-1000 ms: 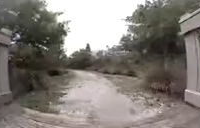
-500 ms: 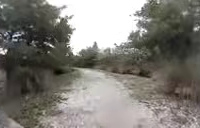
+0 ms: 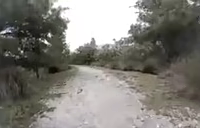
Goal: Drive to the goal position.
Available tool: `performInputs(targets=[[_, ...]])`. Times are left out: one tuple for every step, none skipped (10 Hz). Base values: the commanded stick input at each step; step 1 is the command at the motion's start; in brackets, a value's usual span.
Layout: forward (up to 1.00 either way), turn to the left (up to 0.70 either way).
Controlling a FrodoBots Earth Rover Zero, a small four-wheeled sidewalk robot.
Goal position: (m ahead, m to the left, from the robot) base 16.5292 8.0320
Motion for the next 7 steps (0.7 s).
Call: performInputs(targets=[[0.85,0.0],[0.85,0.0],[0.85,0.0],[0.85,0.0],[0.85,0.0],[0.85,0.0],[0.85,0.0]])
